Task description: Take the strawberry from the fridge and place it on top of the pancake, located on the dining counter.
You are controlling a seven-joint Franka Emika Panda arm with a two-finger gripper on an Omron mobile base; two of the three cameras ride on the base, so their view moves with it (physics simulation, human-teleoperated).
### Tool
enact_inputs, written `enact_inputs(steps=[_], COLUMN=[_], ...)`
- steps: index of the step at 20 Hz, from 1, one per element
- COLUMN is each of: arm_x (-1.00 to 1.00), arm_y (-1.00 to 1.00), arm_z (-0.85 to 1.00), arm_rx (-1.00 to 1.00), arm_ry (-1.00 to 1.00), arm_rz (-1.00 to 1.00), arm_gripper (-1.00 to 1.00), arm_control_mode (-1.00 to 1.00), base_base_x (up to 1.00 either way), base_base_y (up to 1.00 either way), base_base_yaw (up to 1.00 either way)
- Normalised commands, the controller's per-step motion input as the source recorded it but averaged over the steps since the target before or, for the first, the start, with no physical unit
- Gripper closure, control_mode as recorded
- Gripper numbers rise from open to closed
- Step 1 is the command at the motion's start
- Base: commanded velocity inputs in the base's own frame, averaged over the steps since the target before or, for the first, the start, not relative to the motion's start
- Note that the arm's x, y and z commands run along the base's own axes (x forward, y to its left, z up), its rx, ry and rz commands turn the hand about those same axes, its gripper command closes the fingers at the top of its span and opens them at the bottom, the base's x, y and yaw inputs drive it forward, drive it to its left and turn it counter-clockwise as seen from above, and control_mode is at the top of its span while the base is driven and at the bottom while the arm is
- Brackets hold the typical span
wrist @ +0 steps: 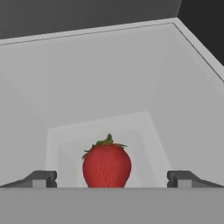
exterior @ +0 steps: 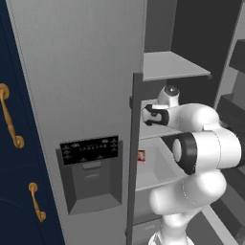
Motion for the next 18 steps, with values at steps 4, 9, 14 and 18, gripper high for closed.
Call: enact_inputs(steps=[4, 9, 14, 18], arm_x=[0.32, -0.05, -0.02, 0.1], arm_y=[0.0, 0.0, 0.01, 0.01], arm_z=[-0.04, -0.28, -0.26, -0.19], arm_rx=[0.0, 0.0, 0.0, 0.0], arm_ry=[0.03, 0.06, 0.13, 0.0], arm_rz=[0.0, -0.01, -0.01, 0.0], arm_gripper=[-1.0, -1.0, -1.0, -1.0], arm_control_mode=[-1.0, -1.0, -1.0, -1.0], base_base_x=[0.0, 0.0, 0.0, 0.0], base_base_y=[0.0, 0.0, 0.0, 0.0], base_base_yaw=[0.0, 0.0, 0.0, 0.0])
